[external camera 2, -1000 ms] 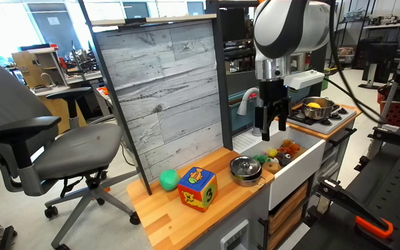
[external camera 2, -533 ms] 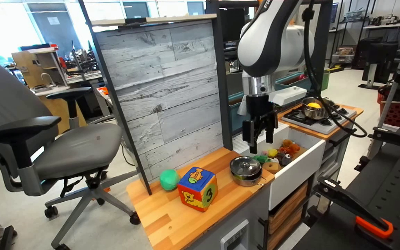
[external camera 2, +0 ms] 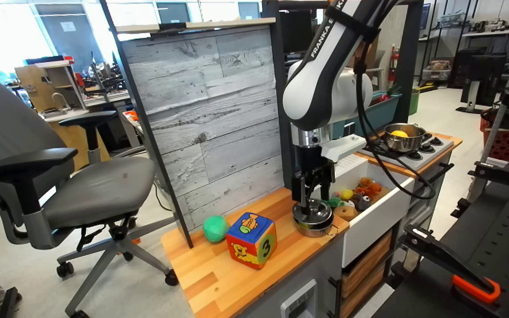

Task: Take the lid off the pot on the counter

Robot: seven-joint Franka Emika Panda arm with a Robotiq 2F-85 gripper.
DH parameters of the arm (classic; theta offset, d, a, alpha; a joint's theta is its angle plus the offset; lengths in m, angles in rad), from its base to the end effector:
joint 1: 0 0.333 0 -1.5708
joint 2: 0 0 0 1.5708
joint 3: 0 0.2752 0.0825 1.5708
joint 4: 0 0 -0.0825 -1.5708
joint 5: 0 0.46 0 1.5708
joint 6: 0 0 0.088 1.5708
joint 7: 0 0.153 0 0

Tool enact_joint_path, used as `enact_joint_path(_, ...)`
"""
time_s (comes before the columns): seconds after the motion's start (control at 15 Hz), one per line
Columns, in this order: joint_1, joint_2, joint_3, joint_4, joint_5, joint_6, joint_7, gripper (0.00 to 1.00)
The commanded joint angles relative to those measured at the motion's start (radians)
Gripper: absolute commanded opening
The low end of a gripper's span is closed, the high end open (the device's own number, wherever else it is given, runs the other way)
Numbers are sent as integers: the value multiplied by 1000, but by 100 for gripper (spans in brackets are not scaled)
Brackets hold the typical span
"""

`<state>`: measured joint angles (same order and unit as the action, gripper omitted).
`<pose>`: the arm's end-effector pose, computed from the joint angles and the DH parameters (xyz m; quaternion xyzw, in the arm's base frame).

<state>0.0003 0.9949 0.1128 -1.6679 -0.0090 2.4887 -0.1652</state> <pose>0.6186 0.0811 -0.1187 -0.9880 -0.1206 0.0828 0.0490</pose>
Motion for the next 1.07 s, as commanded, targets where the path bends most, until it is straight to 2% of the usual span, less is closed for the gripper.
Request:
enact_joint_path(0.0,12,58,-2,86,-1,-17,-3,68)
enact_joint_path(0.13,14,65,-1,104,-1,-20,-5,52)
enact_joint_path(0.33,14,69,0,120,0,-15,-6,39)
enact_joint_path(0.87,5,74,13,126,9,33,-13,39)
enact_joint_path(1.0,18,60,-4,119,-6,-8,-3,39)
